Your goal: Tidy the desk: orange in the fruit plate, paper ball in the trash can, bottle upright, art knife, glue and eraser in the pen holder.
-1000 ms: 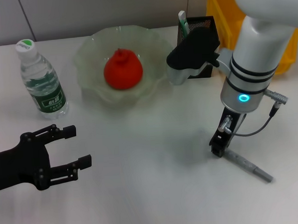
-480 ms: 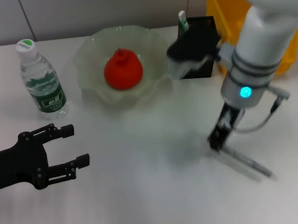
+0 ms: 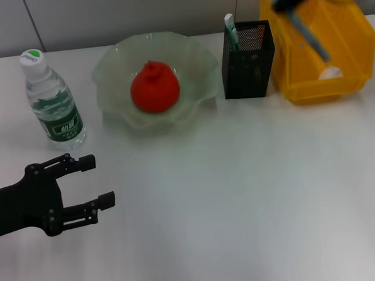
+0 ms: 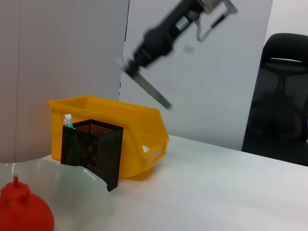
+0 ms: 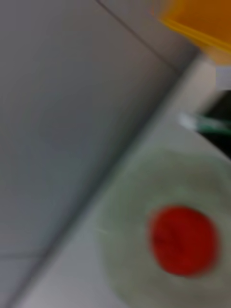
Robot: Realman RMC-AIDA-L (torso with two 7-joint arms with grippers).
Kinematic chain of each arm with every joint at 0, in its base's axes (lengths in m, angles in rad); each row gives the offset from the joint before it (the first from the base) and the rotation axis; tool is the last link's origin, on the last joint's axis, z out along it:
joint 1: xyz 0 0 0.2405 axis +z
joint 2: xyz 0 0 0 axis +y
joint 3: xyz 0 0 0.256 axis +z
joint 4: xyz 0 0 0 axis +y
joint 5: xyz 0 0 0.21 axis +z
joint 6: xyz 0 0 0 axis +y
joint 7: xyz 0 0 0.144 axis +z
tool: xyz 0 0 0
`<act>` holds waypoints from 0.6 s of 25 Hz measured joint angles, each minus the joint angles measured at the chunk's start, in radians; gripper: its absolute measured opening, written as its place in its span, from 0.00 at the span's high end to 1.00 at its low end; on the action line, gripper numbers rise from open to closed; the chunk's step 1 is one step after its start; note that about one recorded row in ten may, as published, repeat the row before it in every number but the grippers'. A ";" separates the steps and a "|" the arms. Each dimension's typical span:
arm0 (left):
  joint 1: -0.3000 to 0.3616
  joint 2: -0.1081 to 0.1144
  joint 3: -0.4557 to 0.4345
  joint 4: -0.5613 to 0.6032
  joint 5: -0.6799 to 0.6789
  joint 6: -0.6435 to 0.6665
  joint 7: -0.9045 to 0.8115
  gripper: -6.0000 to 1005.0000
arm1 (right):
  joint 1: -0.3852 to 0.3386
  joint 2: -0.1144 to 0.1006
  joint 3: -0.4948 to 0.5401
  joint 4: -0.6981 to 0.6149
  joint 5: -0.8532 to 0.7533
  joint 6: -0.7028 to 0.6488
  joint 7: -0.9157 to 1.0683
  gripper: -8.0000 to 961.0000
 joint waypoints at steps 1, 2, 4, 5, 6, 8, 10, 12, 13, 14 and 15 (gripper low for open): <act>0.000 0.000 0.000 0.000 0.000 0.000 0.000 0.19 | -0.001 0.000 0.002 0.005 0.004 0.045 -0.011 0.84; 0.001 0.000 0.000 -0.001 0.000 0.000 0.000 0.19 | -0.006 0.003 0.005 0.030 0.023 0.133 -0.039 0.84; 0.002 0.000 -0.001 -0.001 0.000 0.001 0.000 0.19 | -0.010 0.007 0.008 0.052 0.049 0.179 -0.061 0.84; 0.003 0.000 -0.003 -0.002 0.000 0.001 0.000 0.19 | -0.014 0.009 0.010 0.073 0.078 0.211 -0.078 0.84; 0.004 0.000 -0.003 -0.002 0.000 0.002 0.000 0.19 | -0.021 0.011 0.011 0.094 0.114 0.246 -0.100 0.84; 0.006 0.000 -0.004 -0.002 0.000 0.002 0.000 0.19 | -0.045 0.019 0.010 0.133 0.184 0.321 -0.145 0.84; 0.007 0.000 -0.004 -0.002 0.000 0.001 0.000 0.19 | -0.071 0.029 0.009 0.163 0.251 0.387 -0.200 0.84; 0.007 0.000 -0.004 -0.003 0.002 -0.001 0.000 0.19 | -0.111 0.035 0.005 0.206 0.347 0.471 -0.266 0.84; 0.007 0.000 -0.004 -0.003 0.002 -0.001 0.000 0.19 | -0.111 0.035 0.005 0.206 0.347 0.471 -0.266 0.84; 0.007 0.000 -0.004 -0.003 0.002 -0.001 0.000 0.19 | -0.122 0.035 0.003 0.217 0.365 0.498 -0.276 0.84; 0.008 0.001 -0.004 -0.003 0.002 -0.001 0.000 0.19 | -0.139 0.036 0.001 0.233 0.373 0.528 -0.287 0.84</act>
